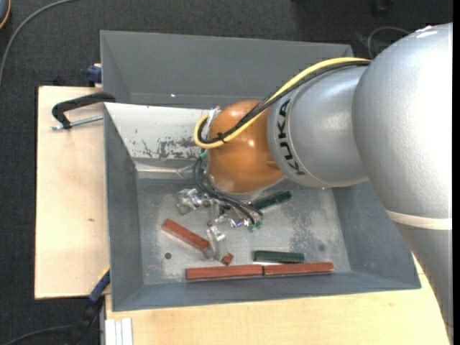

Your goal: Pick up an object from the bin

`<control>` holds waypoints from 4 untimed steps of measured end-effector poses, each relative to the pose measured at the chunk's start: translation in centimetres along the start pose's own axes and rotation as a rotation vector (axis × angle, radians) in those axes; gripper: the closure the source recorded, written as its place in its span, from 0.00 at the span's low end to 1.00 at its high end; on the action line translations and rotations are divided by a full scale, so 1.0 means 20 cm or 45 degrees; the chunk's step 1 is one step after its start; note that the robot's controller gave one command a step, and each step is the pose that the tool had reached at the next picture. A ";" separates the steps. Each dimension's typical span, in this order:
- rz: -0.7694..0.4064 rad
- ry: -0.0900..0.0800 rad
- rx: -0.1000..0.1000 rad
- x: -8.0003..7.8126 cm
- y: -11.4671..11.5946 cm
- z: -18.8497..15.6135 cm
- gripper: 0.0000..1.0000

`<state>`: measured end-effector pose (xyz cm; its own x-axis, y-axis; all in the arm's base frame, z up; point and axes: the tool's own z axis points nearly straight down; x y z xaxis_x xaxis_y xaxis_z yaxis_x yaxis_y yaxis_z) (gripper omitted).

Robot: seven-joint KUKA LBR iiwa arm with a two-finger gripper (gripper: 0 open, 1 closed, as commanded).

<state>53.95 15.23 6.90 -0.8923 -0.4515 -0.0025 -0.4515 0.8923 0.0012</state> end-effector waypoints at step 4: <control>0.029 0.001 0.000 0.01 0.31 -0.01 1.00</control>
Offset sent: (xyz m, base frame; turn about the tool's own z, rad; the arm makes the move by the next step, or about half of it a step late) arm 0.0000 0.0000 0.0000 0.0000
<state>50.93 20.74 7.19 -0.9022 -0.4313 -0.0017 -0.4313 0.9022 0.0015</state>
